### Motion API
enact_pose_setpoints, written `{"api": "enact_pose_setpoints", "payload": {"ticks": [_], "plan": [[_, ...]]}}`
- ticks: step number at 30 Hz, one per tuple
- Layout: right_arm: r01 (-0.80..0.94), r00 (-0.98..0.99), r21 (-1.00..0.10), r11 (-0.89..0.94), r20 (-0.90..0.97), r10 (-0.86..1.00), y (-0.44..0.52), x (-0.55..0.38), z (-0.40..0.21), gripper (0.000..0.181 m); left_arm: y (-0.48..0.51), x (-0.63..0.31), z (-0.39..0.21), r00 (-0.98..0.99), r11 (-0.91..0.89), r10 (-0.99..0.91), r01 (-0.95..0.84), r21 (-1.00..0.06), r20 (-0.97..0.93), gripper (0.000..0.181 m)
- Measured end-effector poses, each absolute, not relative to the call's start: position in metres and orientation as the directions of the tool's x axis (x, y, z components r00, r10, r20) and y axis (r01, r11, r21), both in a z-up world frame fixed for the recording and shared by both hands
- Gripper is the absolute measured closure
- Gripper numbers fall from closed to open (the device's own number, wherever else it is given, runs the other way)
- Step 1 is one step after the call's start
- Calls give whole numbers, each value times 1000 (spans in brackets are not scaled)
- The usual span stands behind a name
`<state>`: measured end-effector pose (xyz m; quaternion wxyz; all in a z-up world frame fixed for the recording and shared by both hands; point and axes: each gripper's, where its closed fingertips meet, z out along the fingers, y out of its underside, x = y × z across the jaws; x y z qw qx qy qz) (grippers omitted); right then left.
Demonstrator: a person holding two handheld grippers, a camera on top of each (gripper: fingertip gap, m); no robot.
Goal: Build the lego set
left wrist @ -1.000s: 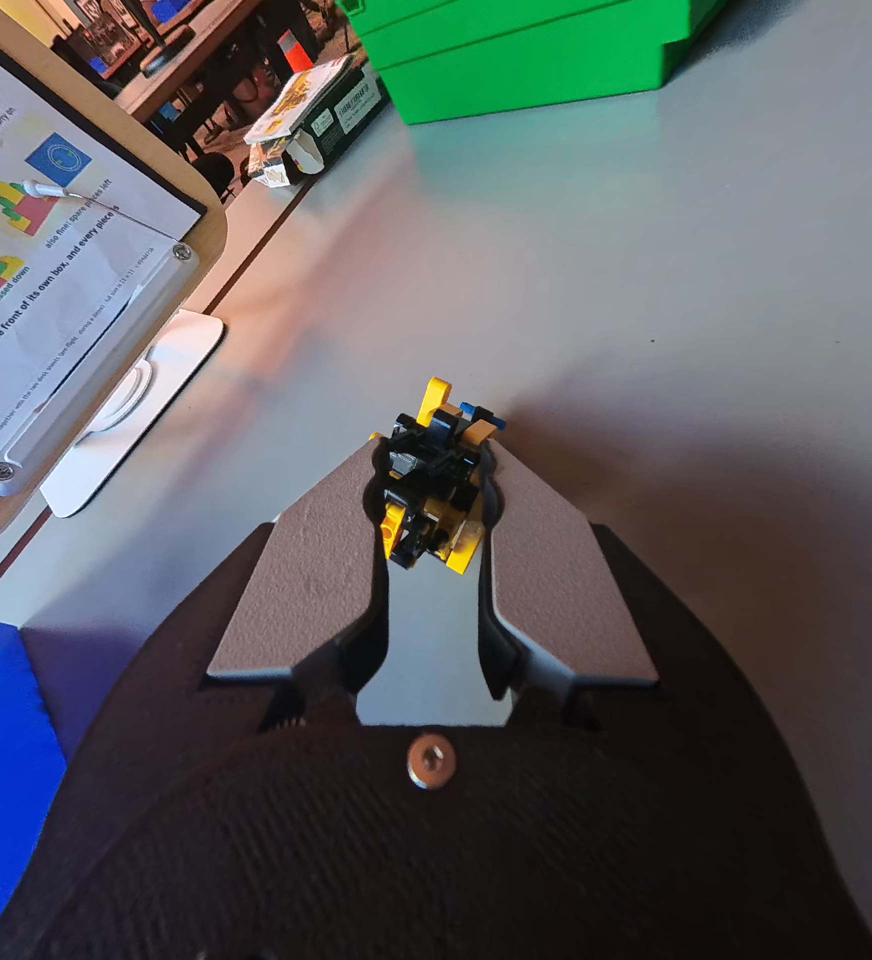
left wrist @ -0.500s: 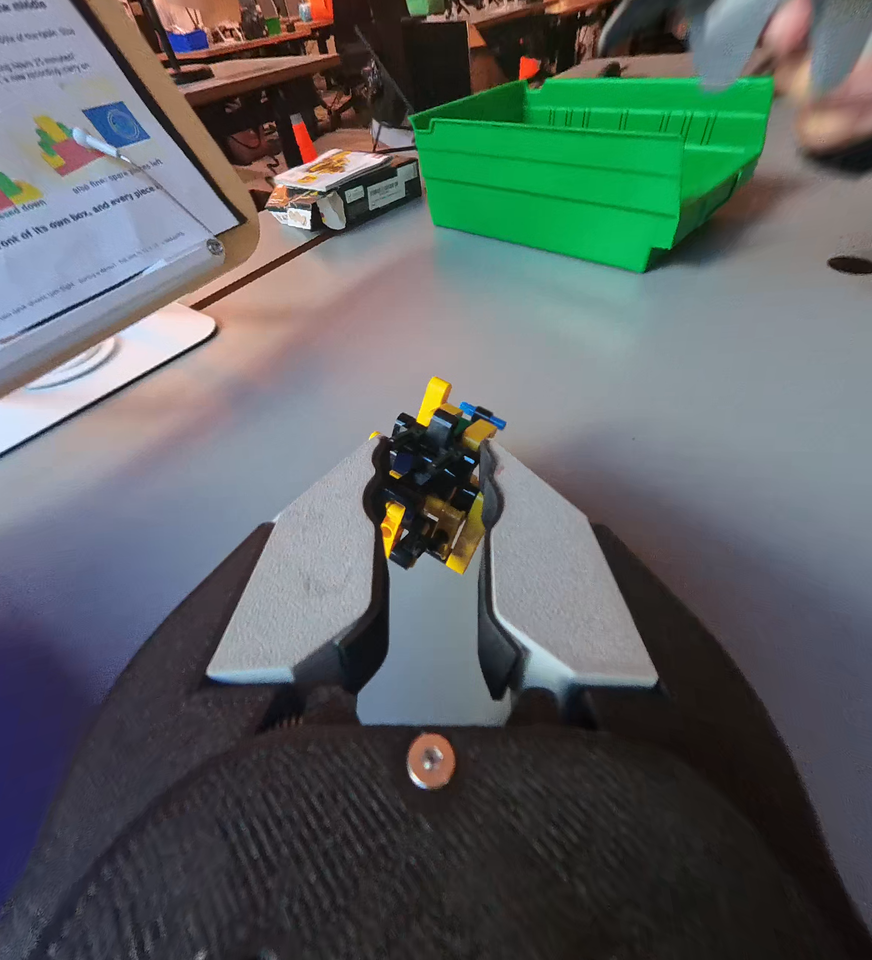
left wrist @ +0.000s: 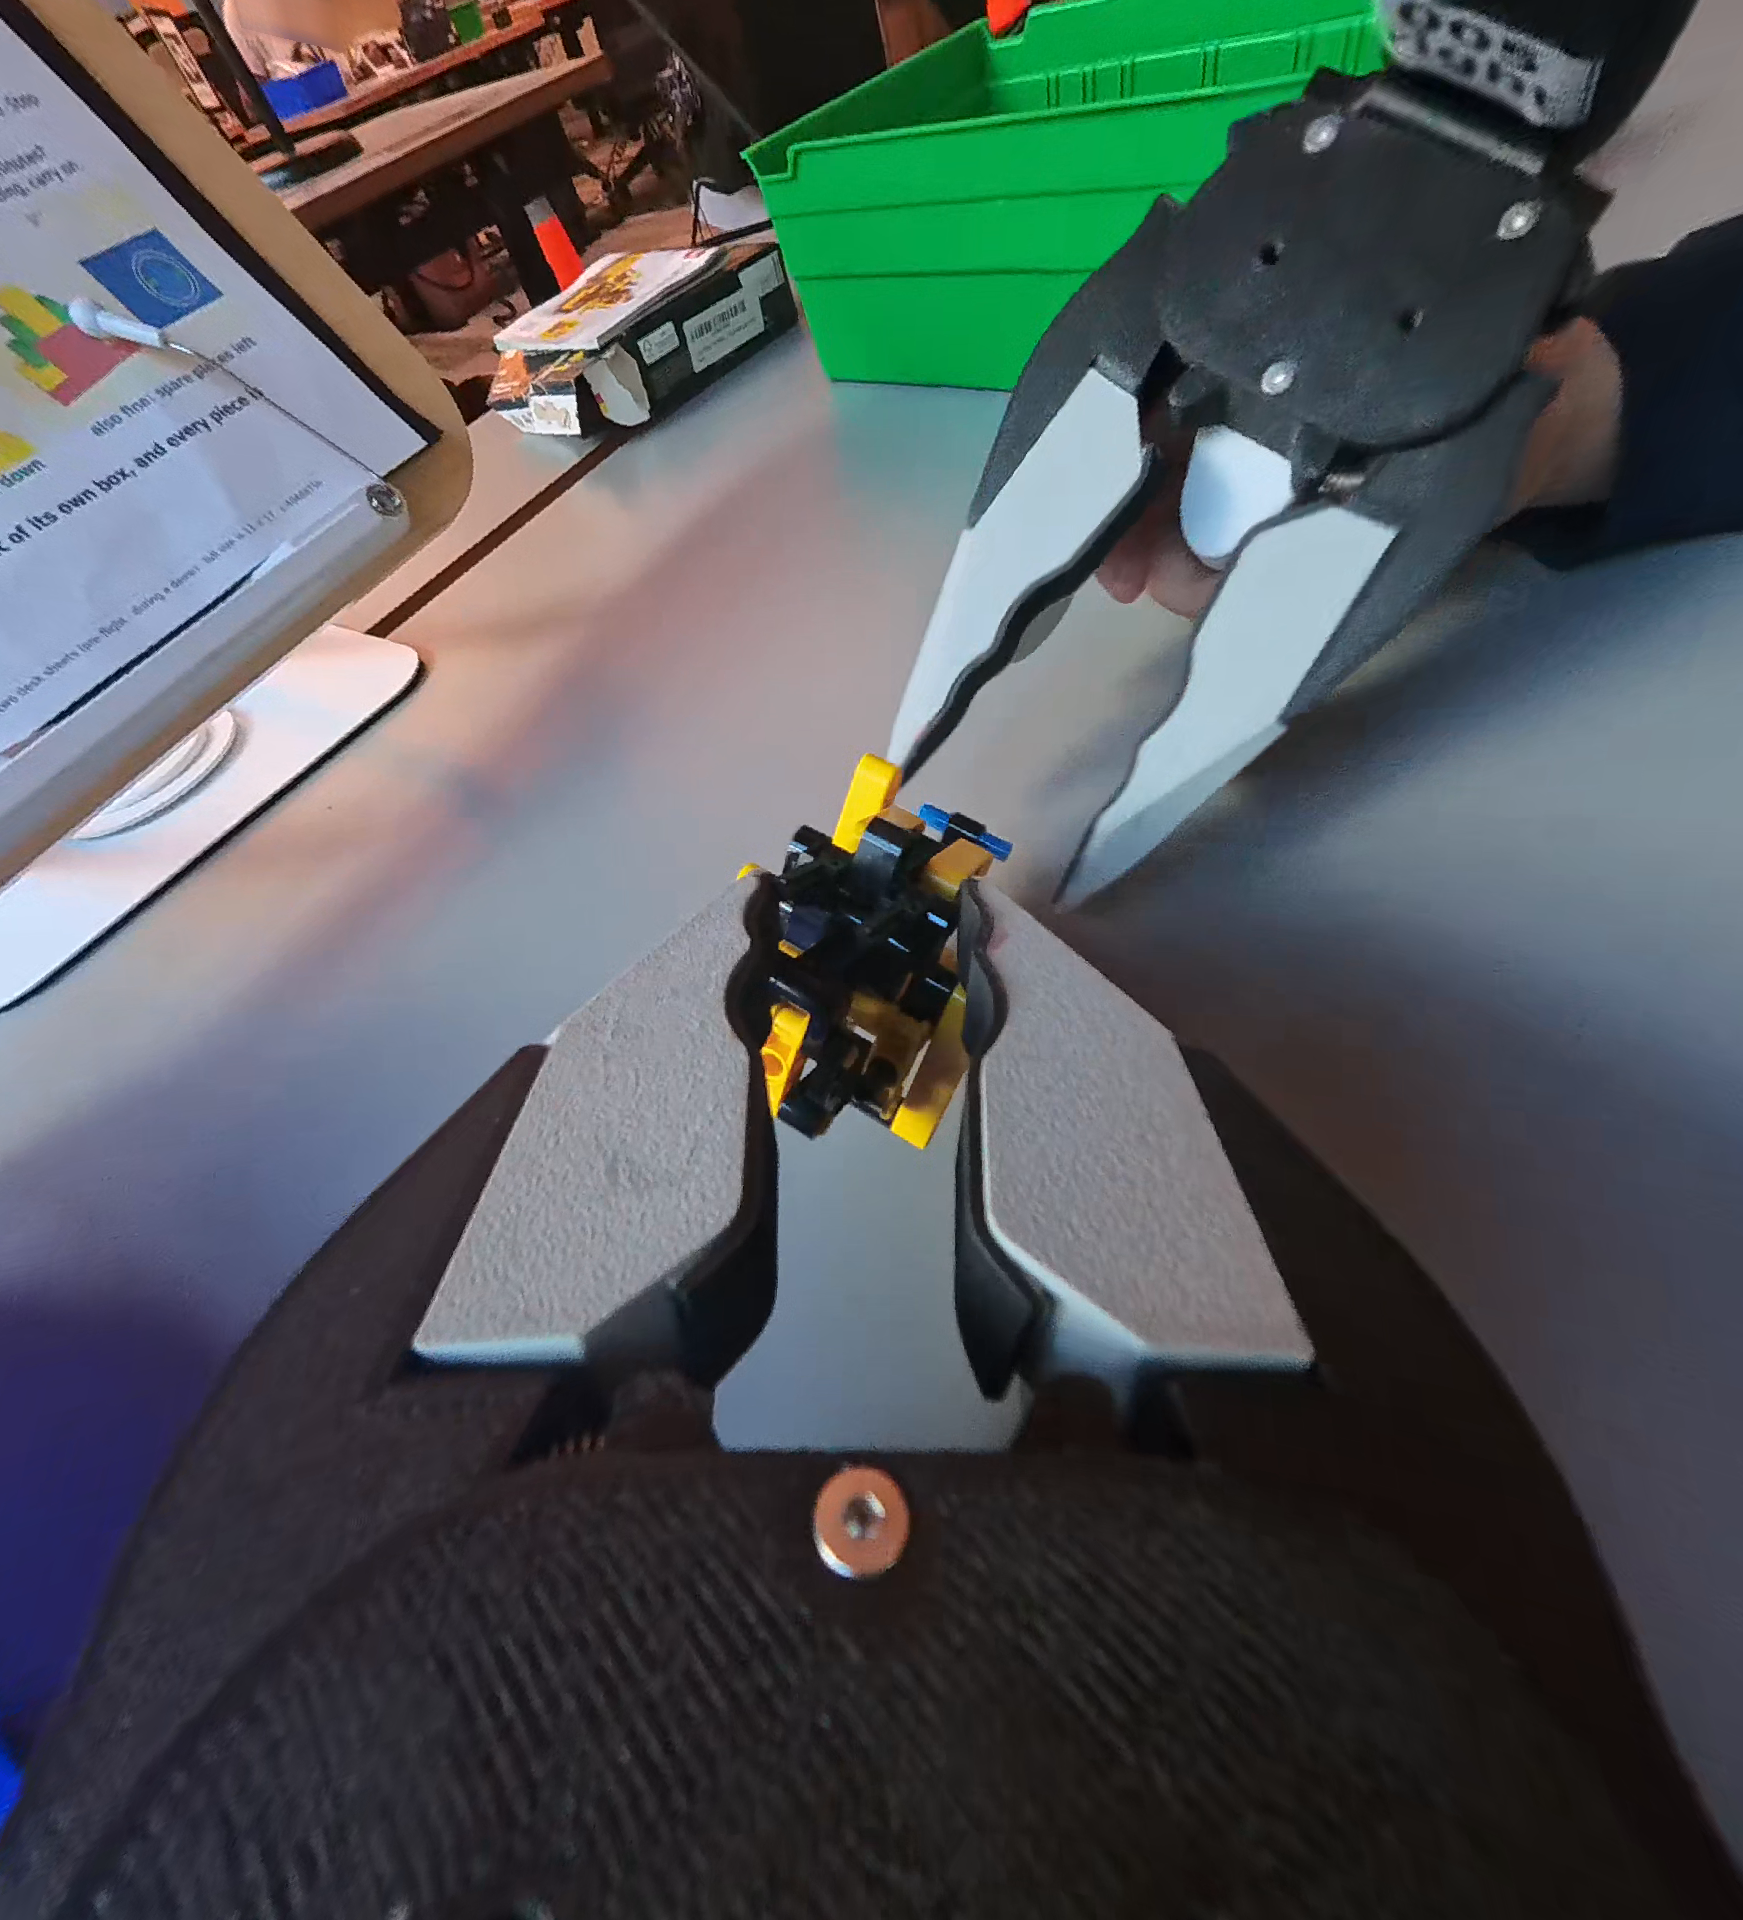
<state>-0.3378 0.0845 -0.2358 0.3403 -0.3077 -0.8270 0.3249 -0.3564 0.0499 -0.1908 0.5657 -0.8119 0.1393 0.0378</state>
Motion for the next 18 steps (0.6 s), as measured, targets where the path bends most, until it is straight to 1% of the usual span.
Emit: {"api": "enact_pose_setpoints", "payload": {"ticks": [6,7,10,15,18], "plan": [[236,-595,-733,638,410,691,76,-336,-236,135,51,-349,-200,948,-356,-218,-298,-886,-231,150],[240,-592,-727,644,416,690,76,-336,-237,144,51,-346,-203,946,-365,-232,-302,-881,-229,150],[296,-604,-713,636,376,702,74,-337,-244,159,49,-343,-205,942,-375,-247,-310,-874,-228,150],[279,-580,-672,686,451,678,72,-340,-247,159,48,-342,-206,936,-371,-256,-326,-870,-241,150],[258,-590,-666,700,465,660,72,-337,-247,159,49,-342,-206,933,-367,-248,-341,-865,-263,150]]}}
